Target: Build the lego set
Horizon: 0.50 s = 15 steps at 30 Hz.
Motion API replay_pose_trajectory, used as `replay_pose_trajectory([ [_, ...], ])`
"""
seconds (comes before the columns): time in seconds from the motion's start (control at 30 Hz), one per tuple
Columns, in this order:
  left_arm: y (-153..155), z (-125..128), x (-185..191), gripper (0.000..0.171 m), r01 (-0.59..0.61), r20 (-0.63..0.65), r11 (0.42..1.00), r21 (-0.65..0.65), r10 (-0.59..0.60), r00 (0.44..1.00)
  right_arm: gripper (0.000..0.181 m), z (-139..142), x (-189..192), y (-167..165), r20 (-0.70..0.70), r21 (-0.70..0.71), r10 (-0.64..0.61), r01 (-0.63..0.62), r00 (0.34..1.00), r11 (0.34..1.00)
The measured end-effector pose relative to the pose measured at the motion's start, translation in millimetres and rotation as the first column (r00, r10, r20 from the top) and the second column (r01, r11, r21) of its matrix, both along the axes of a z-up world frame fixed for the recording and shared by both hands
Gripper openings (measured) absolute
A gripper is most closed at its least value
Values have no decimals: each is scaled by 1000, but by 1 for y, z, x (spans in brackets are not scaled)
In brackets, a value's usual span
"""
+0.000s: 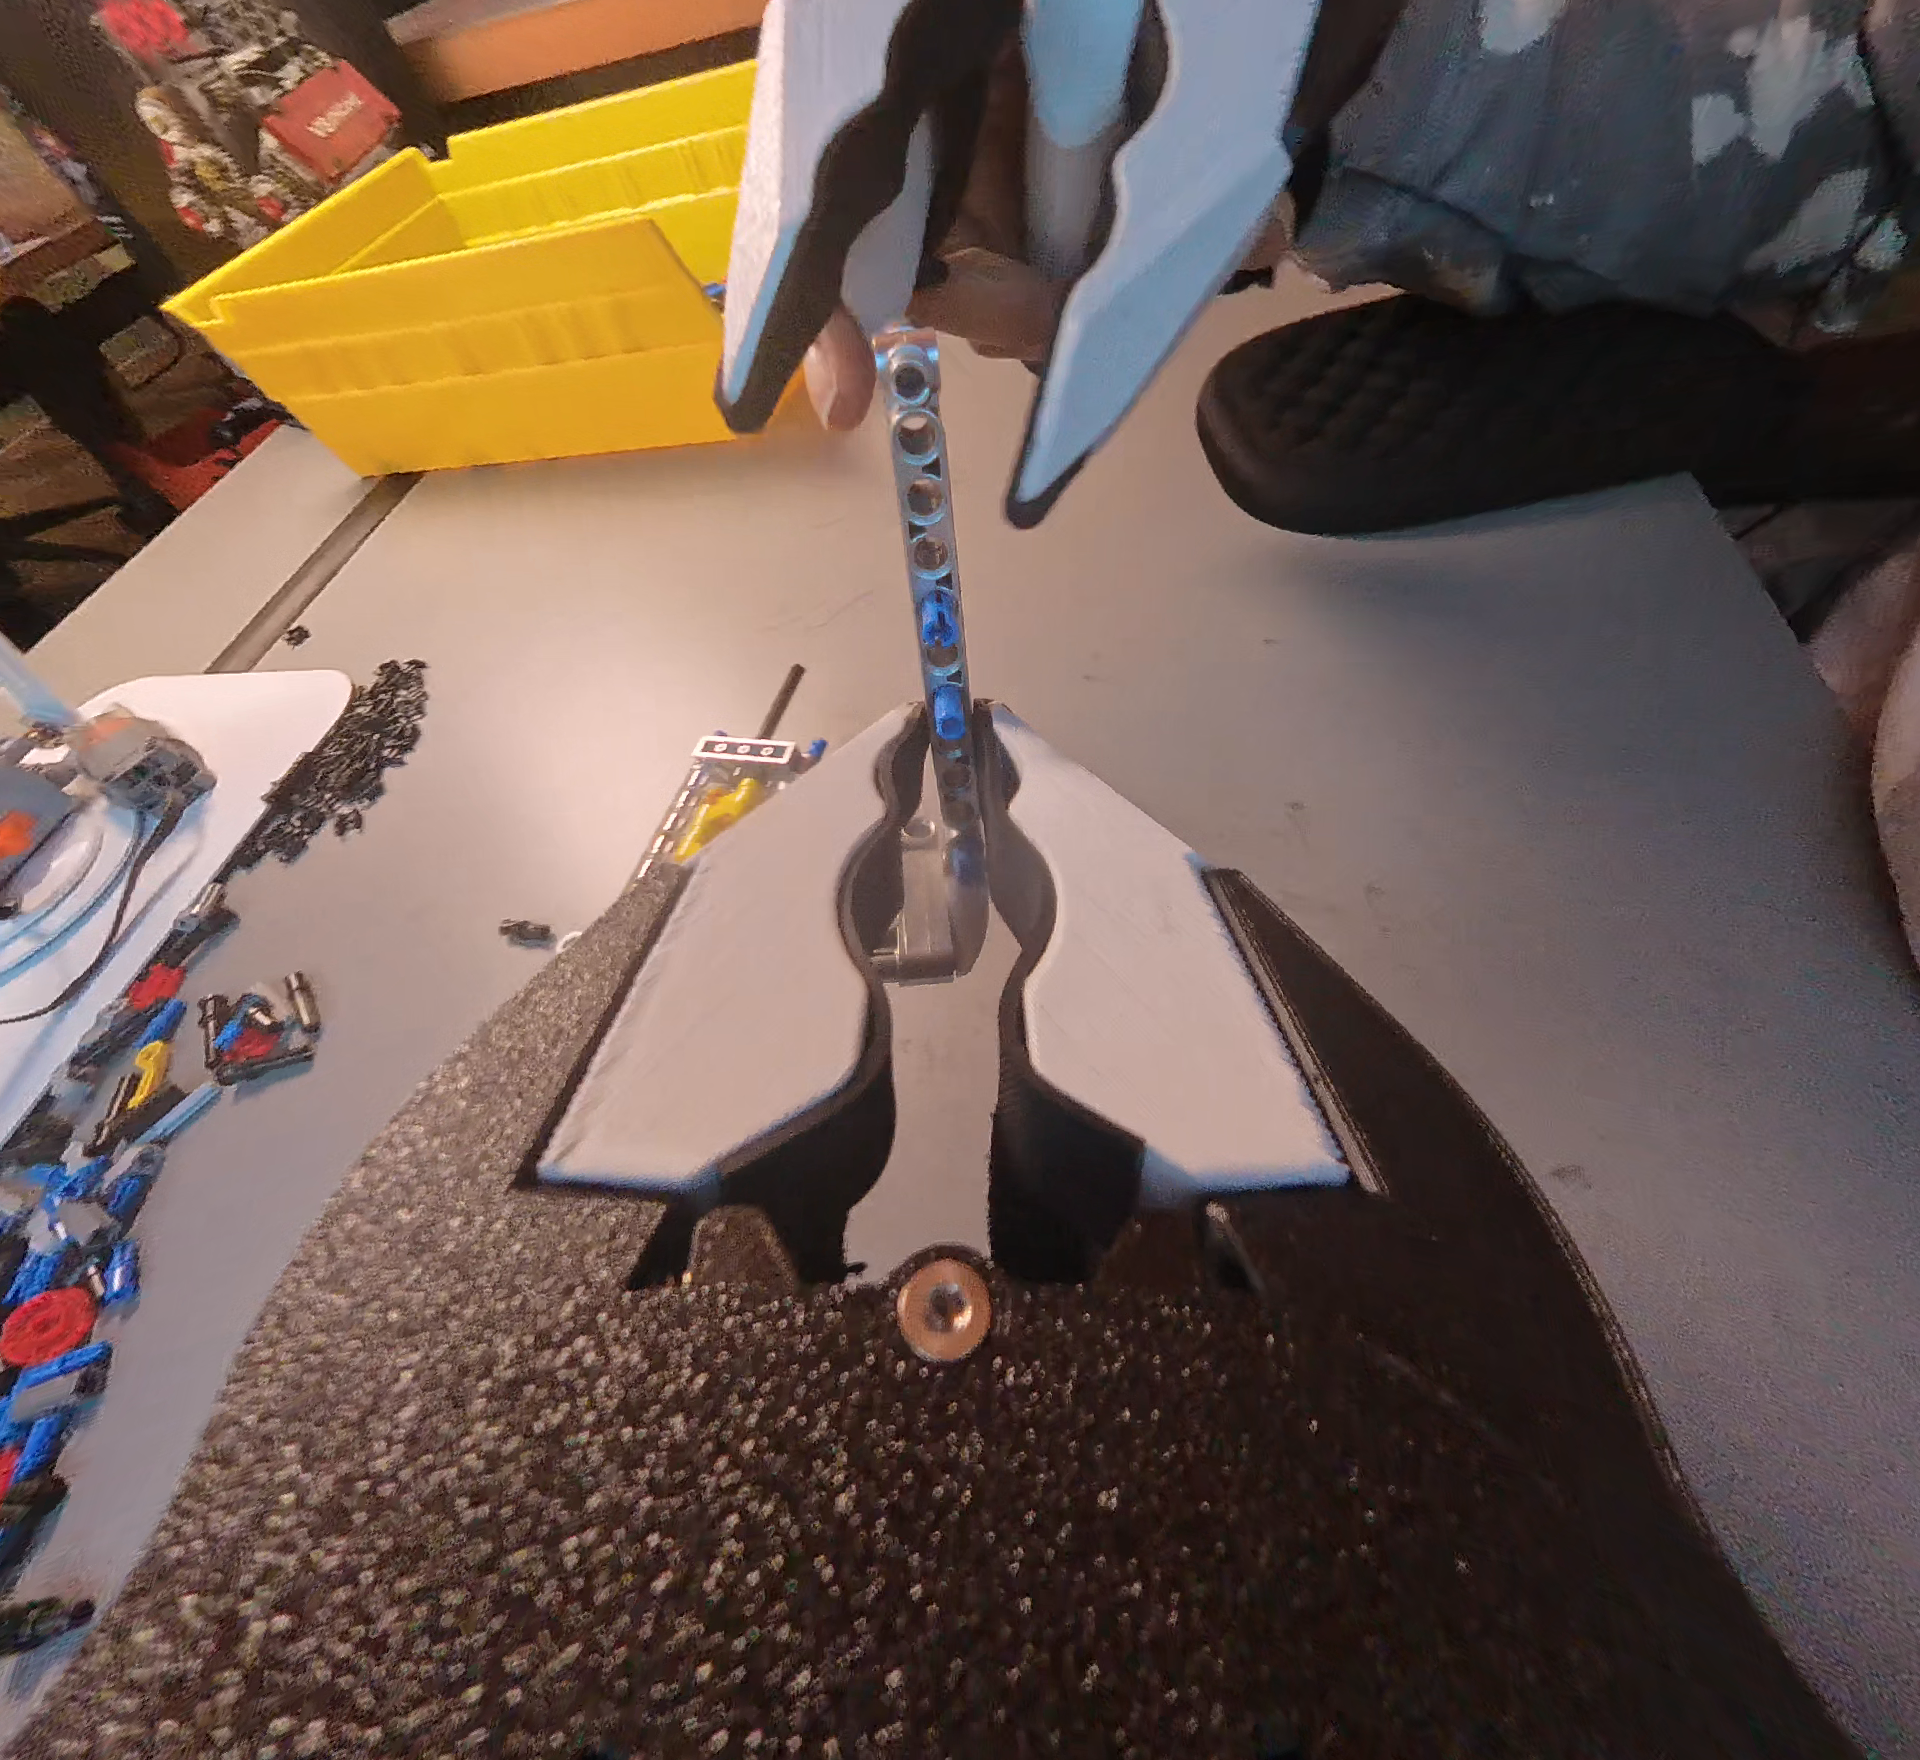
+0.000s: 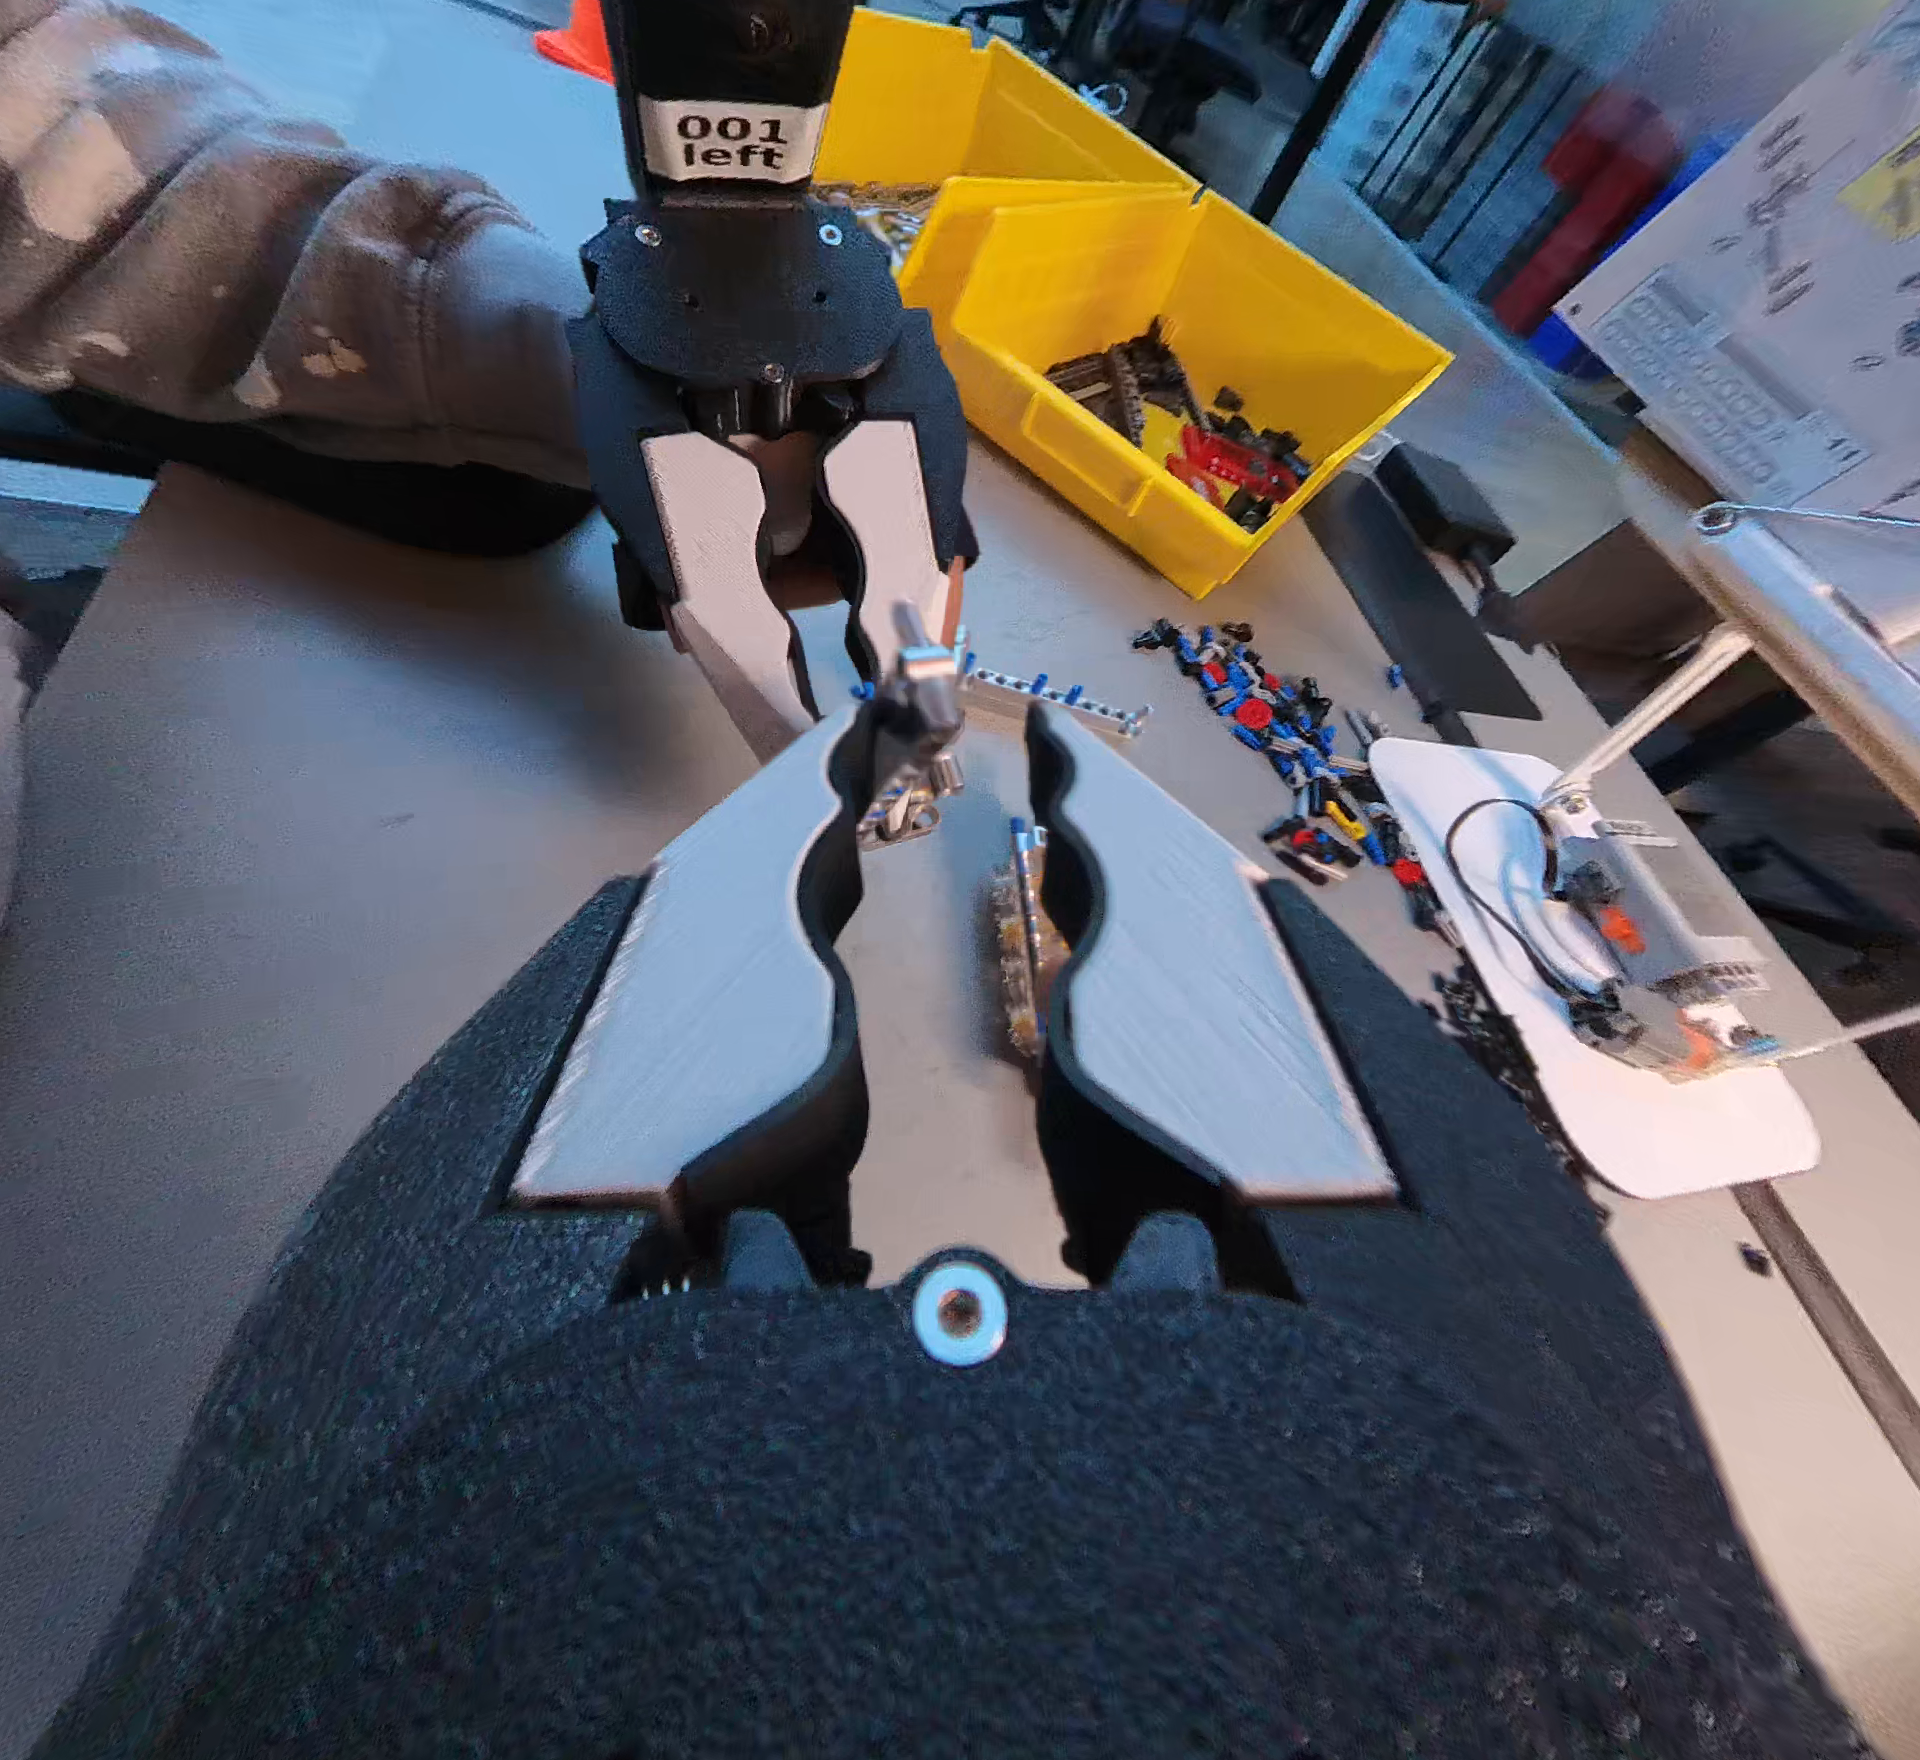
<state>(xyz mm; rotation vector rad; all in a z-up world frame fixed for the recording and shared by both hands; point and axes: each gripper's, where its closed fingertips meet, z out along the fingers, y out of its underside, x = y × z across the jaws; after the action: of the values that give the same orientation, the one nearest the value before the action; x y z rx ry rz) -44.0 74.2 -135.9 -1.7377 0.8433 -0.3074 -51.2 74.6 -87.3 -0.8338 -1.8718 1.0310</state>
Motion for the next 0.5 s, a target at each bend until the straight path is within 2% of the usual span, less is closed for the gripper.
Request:
replay_pose_trajectory([
  [0.07,-1,-8,5,8,11,-49,1000,-12,-12,999,13,-9,6,-10,58,-23,64,-63,996,998],
  [0.13,-1,-11,3,7,6,-62,1000,-23,-7,998,9,-13,9,-12,90,-60,84,-79,992,995],
  [0.2,2,-9,-4,9,-21,-39,1000,-23,20,999,7,-9,8,-6,57,-141,79,-70,995,987],
  [0.33,7,-1,-22,30,-90,3,996,-6,90,996,7,-1,10,11,-4,-309,64,-62,998,949],
  [0.5,4,-4,-22,63,-44,142,993,-108,59,988,7,12,11,12,-91,-441,74,-107,993,891],
])
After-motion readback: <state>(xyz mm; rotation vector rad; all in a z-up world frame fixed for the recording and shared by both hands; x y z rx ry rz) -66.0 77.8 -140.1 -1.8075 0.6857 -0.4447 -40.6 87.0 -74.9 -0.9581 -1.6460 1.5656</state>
